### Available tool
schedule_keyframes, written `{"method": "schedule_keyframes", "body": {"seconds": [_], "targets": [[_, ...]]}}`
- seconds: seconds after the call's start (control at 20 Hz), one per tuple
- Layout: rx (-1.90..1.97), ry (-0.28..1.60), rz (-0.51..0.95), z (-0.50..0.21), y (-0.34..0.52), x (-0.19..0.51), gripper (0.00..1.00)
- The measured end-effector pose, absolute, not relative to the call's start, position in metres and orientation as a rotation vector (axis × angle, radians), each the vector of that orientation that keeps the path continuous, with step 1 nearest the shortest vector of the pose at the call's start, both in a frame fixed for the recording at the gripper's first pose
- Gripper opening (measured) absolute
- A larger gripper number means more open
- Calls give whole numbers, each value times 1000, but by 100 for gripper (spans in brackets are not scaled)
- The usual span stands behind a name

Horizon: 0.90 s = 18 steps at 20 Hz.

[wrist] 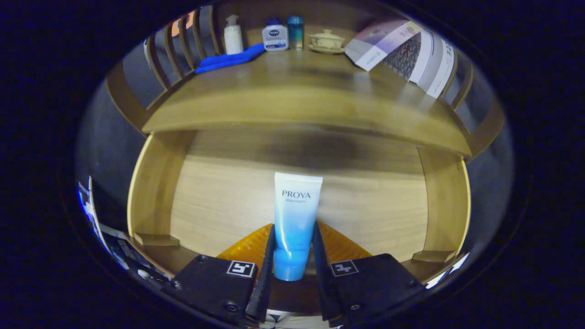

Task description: Pull open the drawer, take out the items inside it, and place them on the countertop above the cabinet.

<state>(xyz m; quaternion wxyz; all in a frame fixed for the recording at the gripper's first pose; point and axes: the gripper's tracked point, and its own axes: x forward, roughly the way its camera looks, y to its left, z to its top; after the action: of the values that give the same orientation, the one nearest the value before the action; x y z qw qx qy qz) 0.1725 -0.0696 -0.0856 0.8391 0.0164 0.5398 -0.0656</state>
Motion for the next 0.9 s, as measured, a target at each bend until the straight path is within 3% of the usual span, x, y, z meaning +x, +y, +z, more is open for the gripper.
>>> {"method": "schedule_keyframes", "body": {"seconds": [0.4,0.9], "targets": [[18,1029,-129,-24,-71,181,46],[24,849,-169,29,-80,242,46]]}}
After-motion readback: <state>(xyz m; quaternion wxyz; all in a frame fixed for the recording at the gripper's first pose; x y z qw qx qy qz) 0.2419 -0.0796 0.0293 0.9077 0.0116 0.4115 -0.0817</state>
